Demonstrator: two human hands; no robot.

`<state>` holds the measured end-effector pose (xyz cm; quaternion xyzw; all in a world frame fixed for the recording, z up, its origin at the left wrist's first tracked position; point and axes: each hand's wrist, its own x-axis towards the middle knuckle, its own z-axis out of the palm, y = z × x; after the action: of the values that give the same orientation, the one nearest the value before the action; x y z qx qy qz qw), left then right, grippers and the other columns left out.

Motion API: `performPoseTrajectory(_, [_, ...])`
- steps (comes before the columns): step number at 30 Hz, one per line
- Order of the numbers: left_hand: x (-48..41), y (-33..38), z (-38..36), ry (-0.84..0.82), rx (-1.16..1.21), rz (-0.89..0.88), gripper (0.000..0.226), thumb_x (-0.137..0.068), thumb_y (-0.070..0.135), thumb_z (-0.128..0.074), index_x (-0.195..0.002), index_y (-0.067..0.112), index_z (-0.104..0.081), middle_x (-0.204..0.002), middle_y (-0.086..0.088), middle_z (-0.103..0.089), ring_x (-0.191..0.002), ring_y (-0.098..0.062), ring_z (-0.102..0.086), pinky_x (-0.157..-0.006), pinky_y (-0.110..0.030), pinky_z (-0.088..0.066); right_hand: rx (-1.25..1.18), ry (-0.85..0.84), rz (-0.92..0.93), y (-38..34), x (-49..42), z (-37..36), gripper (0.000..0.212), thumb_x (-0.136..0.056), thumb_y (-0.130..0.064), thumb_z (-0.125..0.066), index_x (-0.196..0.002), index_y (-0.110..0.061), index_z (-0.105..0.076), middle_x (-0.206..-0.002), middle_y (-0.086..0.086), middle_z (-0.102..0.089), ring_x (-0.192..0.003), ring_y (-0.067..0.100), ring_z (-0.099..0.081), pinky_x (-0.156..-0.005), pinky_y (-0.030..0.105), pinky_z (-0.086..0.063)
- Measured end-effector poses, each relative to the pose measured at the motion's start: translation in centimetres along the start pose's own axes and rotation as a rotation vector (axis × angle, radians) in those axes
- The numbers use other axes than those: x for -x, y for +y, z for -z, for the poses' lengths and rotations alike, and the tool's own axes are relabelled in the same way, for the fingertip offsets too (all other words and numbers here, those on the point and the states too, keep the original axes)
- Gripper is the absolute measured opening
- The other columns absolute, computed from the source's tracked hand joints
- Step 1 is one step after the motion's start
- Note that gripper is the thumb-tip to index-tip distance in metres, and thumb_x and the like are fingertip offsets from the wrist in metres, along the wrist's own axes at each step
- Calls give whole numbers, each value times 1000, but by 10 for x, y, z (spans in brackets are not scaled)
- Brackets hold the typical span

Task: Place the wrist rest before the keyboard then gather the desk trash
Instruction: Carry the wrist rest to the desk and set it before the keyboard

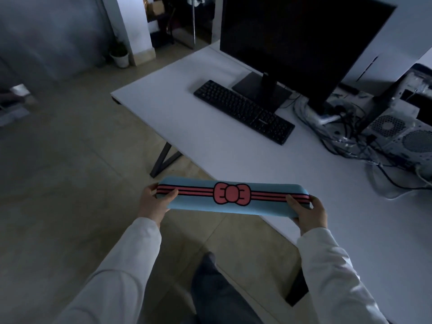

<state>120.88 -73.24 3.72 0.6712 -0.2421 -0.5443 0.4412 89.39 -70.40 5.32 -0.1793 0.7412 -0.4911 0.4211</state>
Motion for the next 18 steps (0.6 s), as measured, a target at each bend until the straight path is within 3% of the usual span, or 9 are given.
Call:
performPoseTrajectory(3, [-35, 30, -18, -30, -22, -15, 46, -75, 9, -70, -116, 6, -50, -111, -16, -58, -103, -31, -58, -84, -36, -47, -41, 20, -12, -19, -25, -21, 50, -75, -8, -70, -119, -4, -50, -110, 14, -50, -99, 27, -51, -84, 40, -49])
performPoseTrajectory(7, [-76, 62, -38, -39, -67, -40, 45, -73, 12, -72, -113, 10, -51, -112, -14, -59, -102, -30, -58, -86, -39, -49, -83, 39, -35, -45, -58, -46, 53, -76, -7, -69, -123, 0, -47, -110, 13, -48, -100, 27, -50, -84, 40, -48])
performPoseTrajectory(10, [-107, 84, -49, -62, -79, -30, 23, -74, 8, -71, -89, 17, -55, -95, -9, -62, -93, -27, -60, -82, -38, -51, -65, 53, -33, -58, -79, -70, 51, -76, -8, -69, -122, 1, -48, -109, 14, -50, -98, 27, -51, -78, 39, -50])
performPoseTrajectory(12, [-113, 91, -53, -70, -69, -35, 24, -75, 4, -68, -76, 22, -53, -82, -2, -59, -80, -22, -59, -69, -32, -55, -66, 67, -44, -62, -81, -76, 47, -76, -8, -69, -118, 0, -50, -108, 14, -50, -97, 27, -51, -79, 39, -50])
performPoseTrajectory(13, [-118, 94, -55, -71, -64, -37, 24, -75, 3, -68, -77, 21, -53, -80, -1, -59, -79, -21, -58, -66, -30, -55, -67, 67, -45, -64, -83, -80, 43, -76, -8, -69, -115, -2, -51, -109, 14, -50, -97, 27, -51, -77, 38, -50])
performPoseTrajectory(15, [-137, 102, -58, -84, -66, -22, 25, -75, 4, -69, -93, 12, -54, -89, -4, -60, -86, -25, -58, -74, -35, -52, -72, 88, -66, -64, -89, -89, 40, -76, -8, -69, -112, -4, -51, -109, 13, -50, -98, 27, -51, -70, 35, -52])
performPoseTrajectory(18, [-172, 115, -65, -147, -135, -3, 53, -74, 7, -71, -121, 5, -47, -109, -13, -56, -98, -29, -56, -90, -42, -49, -77, 153, -98, -63, -95, -105, 50, -75, -10, -70, -120, -1, -50, -110, 12, -50, -98, 26, -52, -60, 26, -56])
